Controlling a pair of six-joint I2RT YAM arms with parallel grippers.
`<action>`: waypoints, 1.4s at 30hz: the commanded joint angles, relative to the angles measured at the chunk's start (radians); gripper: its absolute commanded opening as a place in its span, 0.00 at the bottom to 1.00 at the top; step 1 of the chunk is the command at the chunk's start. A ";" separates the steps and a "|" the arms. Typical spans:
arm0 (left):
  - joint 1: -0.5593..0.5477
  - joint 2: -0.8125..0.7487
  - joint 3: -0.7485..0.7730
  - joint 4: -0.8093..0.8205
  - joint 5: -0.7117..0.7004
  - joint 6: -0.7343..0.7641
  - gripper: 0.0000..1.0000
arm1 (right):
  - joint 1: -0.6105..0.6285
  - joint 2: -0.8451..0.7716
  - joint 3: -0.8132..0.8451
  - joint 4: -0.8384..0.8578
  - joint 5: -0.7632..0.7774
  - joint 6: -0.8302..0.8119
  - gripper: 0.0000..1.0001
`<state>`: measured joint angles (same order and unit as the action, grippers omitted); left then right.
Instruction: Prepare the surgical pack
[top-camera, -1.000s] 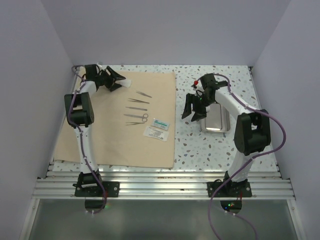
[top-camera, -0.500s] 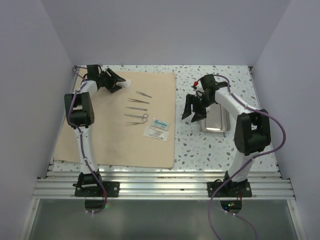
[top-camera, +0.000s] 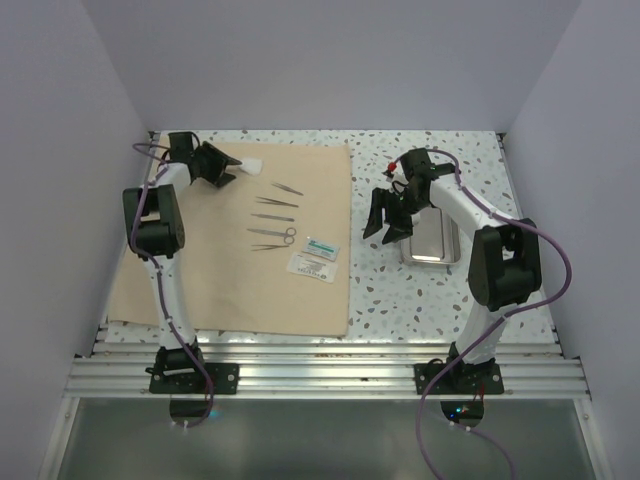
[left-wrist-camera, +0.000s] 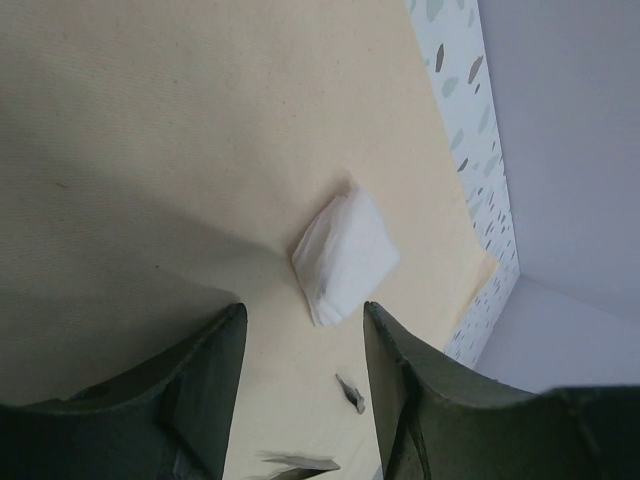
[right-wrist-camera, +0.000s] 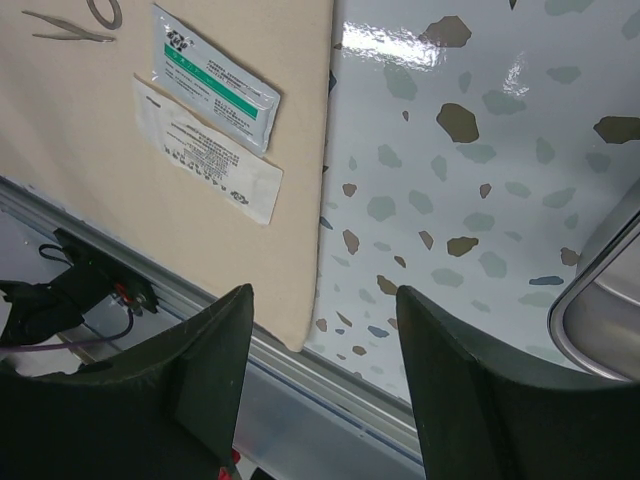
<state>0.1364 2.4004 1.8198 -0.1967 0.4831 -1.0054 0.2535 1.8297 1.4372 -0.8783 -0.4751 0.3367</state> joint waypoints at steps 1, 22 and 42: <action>0.009 0.039 0.061 0.002 -0.104 -0.016 0.54 | 0.004 -0.024 0.011 0.007 -0.025 0.002 0.63; -0.046 0.183 0.242 -0.063 0.000 0.019 0.51 | 0.004 -0.003 0.017 0.006 -0.033 -0.010 0.63; -0.049 0.224 0.282 -0.078 -0.012 0.044 0.30 | 0.003 0.003 0.023 -0.010 -0.028 -0.027 0.63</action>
<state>0.1013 2.5713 2.0705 -0.2150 0.4915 -0.9993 0.2535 1.8301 1.4372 -0.8795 -0.4896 0.3275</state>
